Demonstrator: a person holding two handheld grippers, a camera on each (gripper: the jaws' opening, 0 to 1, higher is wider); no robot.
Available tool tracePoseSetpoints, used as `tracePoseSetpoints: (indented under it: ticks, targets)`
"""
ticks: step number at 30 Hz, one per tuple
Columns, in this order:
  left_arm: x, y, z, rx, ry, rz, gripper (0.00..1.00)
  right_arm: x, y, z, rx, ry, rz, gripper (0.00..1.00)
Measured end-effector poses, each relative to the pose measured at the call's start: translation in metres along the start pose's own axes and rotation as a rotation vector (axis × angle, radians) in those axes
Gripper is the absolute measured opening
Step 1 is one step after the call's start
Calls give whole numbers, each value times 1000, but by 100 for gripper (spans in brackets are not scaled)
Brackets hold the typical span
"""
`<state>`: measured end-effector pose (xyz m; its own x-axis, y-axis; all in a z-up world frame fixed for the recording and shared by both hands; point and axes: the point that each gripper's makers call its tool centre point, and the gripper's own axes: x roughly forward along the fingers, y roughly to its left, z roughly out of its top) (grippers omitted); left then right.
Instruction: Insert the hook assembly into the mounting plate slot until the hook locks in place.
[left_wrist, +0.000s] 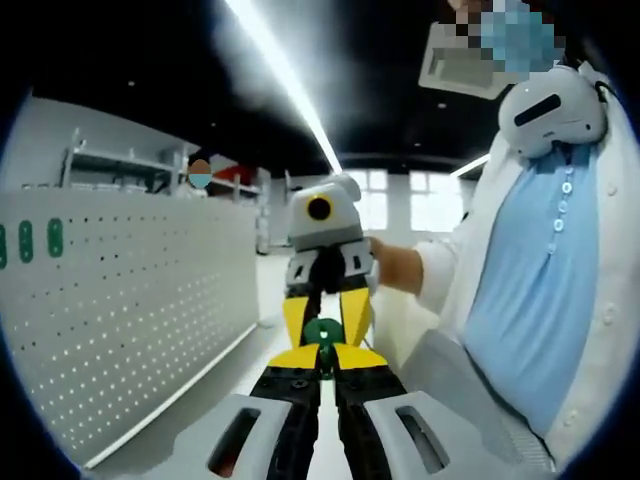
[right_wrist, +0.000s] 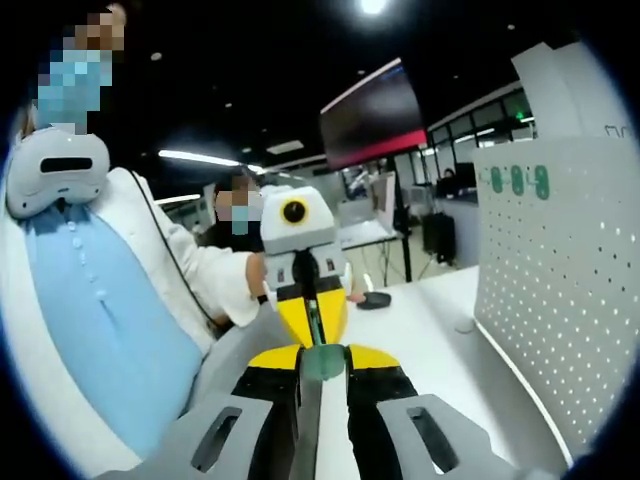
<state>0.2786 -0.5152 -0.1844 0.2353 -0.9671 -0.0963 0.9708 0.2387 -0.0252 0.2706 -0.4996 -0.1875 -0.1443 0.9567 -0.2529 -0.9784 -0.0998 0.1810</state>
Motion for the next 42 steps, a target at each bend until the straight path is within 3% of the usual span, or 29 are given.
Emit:
tracePoseSetpoints:
  ticks: [8,16,25,32,35,39,42]
  targets:
    - [1,-1,-5,-4,12,4,4,0,-1,-5,-20,30,0,15]
    - [1,3,-2,-7,-3,25,3,-2,-6,-1,1,2,-10,16]
    - [-4,20,-2,-21,-6,106,3,-16,-16,1,33,-33,-76,19]
    - [-4,46,0,-6,-10,247,3,-24,-35,0,14,-46,-196,24]
    - [-3,53,2,7,-5,293,3,-29,-45,4,15,-70,-255,27]
    - [0,61,2,19,7,349,3,-38,-59,0,-28,-38,-348,31]
    - [4,68,5,25,3,393,3,-42,-65,3,-18,-66,-386,34]
